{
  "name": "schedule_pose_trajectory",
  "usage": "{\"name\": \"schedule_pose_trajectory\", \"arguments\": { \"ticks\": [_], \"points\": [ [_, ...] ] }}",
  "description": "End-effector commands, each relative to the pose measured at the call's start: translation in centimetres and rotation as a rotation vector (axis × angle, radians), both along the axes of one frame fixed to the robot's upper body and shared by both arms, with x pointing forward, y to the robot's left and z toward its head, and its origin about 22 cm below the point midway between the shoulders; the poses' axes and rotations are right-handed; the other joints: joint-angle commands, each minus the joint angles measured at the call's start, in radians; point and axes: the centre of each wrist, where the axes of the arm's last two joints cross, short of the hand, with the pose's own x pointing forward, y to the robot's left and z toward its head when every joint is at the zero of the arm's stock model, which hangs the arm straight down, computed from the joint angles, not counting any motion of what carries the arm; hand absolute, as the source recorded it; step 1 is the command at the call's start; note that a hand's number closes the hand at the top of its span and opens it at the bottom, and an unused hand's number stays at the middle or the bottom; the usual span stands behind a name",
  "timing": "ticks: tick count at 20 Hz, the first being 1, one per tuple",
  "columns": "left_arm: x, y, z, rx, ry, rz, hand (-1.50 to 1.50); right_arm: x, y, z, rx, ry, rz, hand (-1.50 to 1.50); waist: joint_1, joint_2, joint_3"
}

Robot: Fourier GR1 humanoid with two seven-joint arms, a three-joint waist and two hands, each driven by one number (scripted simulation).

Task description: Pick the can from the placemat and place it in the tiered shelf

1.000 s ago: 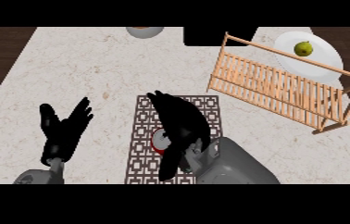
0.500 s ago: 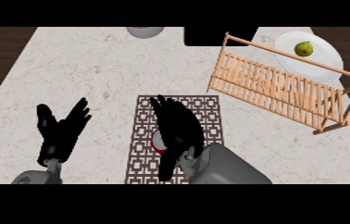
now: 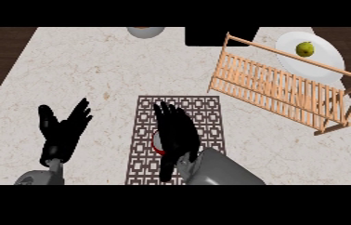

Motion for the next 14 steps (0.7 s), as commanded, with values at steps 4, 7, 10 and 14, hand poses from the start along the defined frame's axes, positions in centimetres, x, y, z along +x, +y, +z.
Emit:
{"name": "schedule_pose_trajectory", "arguments": {
  "ticks": [4, 7, 10, 14],
  "points": [
    [-1.0, -0.4, 0.1, 0.012, -0.001, -0.014, 0.00, 1.5, 0.0, -1.1, -0.056, -0.047, -0.043, -1.50, 0.001, 0.000, 0.000],
    [0.7, -0.2, 0.9, 0.004, -0.010, -0.025, 0.00, 1.9, 0.6, -2.9, -0.066, -0.064, -0.039, -1.50, 0.006, 0.001, 0.000],
    [0.8, -1.8, 0.1, -0.007, 0.003, -0.002, 0.00, 2.3, 0.2, -2.8, 0.001, -0.083, -0.037, -1.50, 0.003, 0.001, 0.000],
    [1.9, -0.5, -0.1, -0.030, -0.004, -0.009, 0.00, 2.0, 0.0, -4.5, 0.016, -0.070, -0.021, -1.50, -0.001, 0.002, 0.000]
  ]
}}
